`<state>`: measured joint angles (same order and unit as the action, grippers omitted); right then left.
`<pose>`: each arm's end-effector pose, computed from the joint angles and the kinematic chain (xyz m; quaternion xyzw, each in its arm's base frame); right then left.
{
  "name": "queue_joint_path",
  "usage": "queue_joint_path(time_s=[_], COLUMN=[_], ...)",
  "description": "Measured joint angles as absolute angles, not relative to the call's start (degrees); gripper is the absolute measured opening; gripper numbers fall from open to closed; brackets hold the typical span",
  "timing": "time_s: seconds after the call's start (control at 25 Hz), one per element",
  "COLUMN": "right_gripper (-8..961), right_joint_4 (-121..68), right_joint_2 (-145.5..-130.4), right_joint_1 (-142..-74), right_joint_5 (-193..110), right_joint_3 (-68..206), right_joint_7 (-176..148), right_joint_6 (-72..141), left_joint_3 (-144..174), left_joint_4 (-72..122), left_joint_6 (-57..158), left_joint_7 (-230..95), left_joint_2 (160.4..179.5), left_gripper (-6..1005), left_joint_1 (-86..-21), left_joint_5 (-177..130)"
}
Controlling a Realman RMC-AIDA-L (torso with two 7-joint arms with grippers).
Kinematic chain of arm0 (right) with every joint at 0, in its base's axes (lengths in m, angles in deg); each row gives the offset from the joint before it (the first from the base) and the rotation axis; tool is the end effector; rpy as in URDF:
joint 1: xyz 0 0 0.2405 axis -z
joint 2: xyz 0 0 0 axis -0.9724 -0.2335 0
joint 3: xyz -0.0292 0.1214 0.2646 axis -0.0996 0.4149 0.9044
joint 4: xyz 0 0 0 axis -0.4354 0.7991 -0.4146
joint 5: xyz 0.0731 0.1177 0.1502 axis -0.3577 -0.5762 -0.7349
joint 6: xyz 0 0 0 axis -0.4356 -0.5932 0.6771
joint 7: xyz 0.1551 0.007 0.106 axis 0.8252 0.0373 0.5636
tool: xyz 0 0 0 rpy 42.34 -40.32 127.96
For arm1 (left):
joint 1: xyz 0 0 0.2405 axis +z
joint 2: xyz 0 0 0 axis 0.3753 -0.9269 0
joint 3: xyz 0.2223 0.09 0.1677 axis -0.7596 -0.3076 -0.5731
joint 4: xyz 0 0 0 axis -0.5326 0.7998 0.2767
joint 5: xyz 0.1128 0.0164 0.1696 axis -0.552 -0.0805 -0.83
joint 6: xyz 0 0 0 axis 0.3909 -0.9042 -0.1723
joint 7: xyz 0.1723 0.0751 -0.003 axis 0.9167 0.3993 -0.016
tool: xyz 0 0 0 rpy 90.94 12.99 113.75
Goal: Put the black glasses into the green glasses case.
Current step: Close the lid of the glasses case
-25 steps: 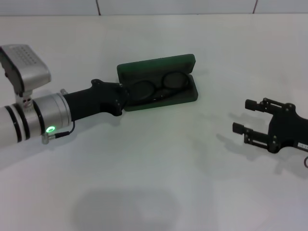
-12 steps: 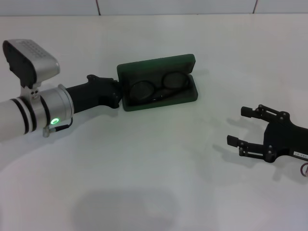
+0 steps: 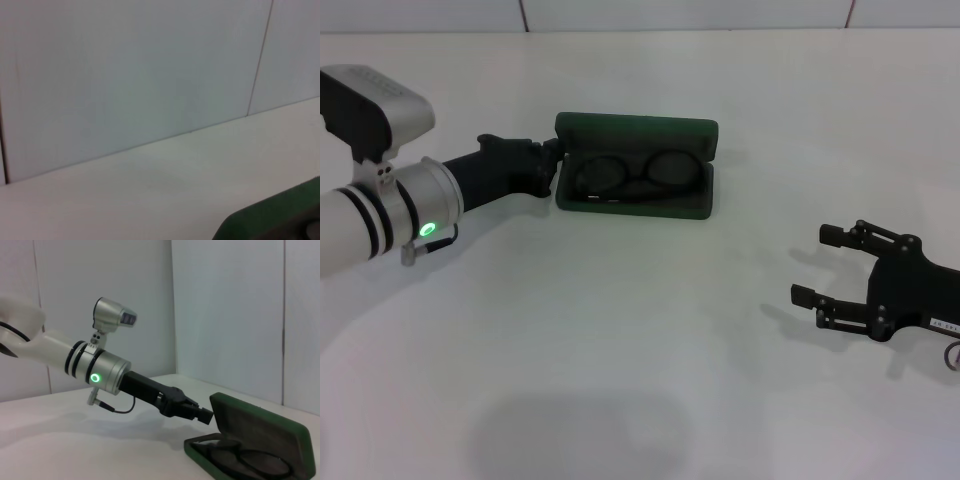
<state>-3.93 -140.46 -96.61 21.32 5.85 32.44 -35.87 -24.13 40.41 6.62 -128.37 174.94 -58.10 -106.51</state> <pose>0.3016 0.3173 -0.0787 -0.9321 0.1095 0.2715 0.2133 -0.3090 0.4278 -0.0960 -0.8774 -0.2817 -0.1872 0.3403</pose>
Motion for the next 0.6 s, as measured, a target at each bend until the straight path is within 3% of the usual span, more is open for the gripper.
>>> queue_joint_path(time_s=[0.6], right_gripper=[824], right_joint_4=[-3.92], right_joint_2=[-140.43], right_joint_1=[-95.87], right_joint_5=[21.31], right_joint_3=[6.23], right_joint_7=[32.44], right_joint_6=[-36.24], left_joint_3=[-24.32], left_joint_4=[42.43], left_joint_6=[6.1], left_joint_7=[-137.62], left_joint_2=[174.49], left_gripper=[14], left_joint_1=[-55.98], left_joint_5=[-104.72])
